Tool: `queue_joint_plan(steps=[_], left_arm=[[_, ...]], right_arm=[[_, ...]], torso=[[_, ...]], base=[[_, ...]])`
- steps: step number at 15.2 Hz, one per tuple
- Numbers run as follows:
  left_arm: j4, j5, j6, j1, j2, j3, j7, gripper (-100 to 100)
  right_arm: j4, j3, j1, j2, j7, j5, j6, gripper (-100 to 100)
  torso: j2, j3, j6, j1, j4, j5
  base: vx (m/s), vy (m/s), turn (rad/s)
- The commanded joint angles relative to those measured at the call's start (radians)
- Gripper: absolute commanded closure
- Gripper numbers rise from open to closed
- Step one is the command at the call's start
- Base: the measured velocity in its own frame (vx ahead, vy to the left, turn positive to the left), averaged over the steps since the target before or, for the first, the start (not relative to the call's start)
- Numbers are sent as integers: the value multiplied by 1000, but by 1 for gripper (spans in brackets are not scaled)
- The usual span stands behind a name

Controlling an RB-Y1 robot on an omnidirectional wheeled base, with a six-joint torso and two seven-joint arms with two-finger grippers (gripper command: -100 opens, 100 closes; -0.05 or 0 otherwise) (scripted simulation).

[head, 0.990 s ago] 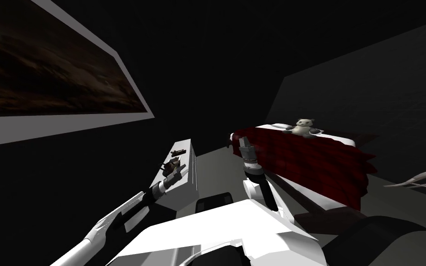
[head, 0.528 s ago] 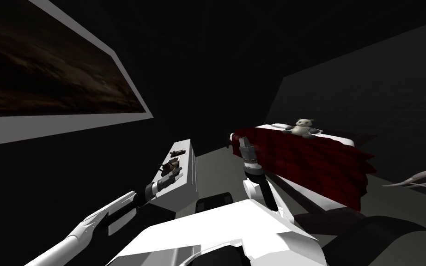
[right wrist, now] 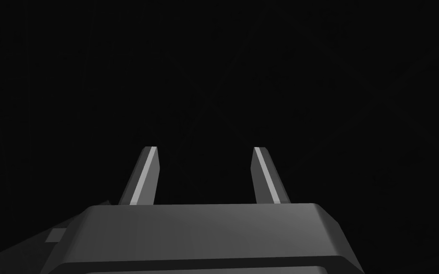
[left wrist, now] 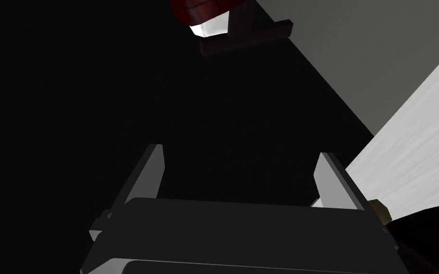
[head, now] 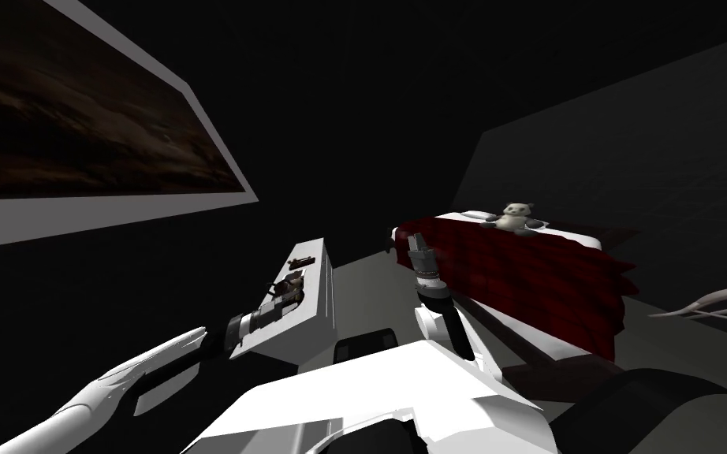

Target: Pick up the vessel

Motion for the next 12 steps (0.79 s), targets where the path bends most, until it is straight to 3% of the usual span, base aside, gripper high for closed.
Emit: queue_joint_plan(steps=[1,2,5,9,10,11,12], left_arm=[[45,-8,-13,-28,35,-31,33,-100],[45,-8,-13,-28,35,-31,33,-100],[107,-17,-33,-60,96,-77,79,-100],[164,-26,-49,-88,145,-125,121,-100],[142,-20,-45,-76,135,-107,105,-100],[147,30,-52,-31,147,-104,77,-100],[147,30,-52,-31,147,-104,77,-100]], right_arm=[[0,0,0,0,0,0,0,0],[0,0,0,0,0,0,0,0],[0,0,0,0,0,0,0,0],[0,0,0,0,0,0,0,0],[0,0,0,0,0,0,0,0],[0,0,0,0,0,0,0,0],[0,0,0,0,0,0,0,0]], torso=[[0,0,0,0,0,0],[0,0,0,0,0,0],[0,0,0,0,0,0],[-2,-1,0,-1,0,0],[-3,-1,0,-1,-1,0],[-2,-1,0,-1,-1,0],[0,-1,1,-1,0,0]], base=[[27,-15,-13],[23,-13,-11],[29,-19,-23],[52,-30,-35],[40,-20,-15],[6,-16,-211],[-11,-12,-251]])
